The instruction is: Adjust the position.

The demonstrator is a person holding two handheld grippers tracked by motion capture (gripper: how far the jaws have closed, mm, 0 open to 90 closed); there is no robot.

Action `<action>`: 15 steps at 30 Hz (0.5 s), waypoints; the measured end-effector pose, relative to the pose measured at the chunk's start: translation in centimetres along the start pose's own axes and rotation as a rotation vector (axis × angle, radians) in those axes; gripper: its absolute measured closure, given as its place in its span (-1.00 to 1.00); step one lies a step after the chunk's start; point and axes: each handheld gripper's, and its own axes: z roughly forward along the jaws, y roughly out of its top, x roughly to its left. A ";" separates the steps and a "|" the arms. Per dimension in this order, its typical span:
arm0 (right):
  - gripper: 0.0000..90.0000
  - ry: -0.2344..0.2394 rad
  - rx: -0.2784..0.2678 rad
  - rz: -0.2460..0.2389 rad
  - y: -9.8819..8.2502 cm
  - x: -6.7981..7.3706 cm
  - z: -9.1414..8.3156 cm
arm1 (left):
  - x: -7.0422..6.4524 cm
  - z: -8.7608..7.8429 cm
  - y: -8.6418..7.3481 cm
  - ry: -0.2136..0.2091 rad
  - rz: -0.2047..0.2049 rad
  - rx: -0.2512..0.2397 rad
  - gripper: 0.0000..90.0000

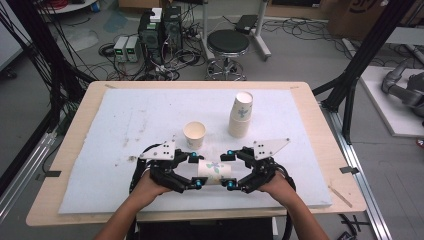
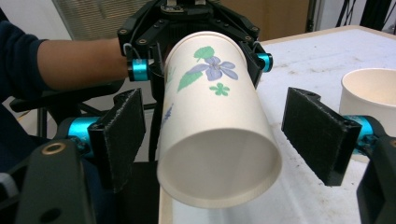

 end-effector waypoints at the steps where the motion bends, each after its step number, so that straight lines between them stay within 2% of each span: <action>1: -0.50 0.003 0.004 0.000 0.1 0.1 0.0 | -0.1 -0.1 0.2 0.007 -0.004 0.017 -0.36; 8: -0.53 -0.039 0.049 -0.010 0.8 0.0 0.0 | 0.0 -0.9 1.7 0.024 0.004 0.112 -0.35; 11: -0.53 -0.063 0.086 -0.027 1.1 0.1 0.1 | 0.0 -1.0 2.3 0.022 0.005 0.149 -0.35; 15: -0.53 -0.070 0.123 -0.039 1.7 0.3 0.5 | 0.0 -1.0 2.9 0.037 0.012 0.220 -0.35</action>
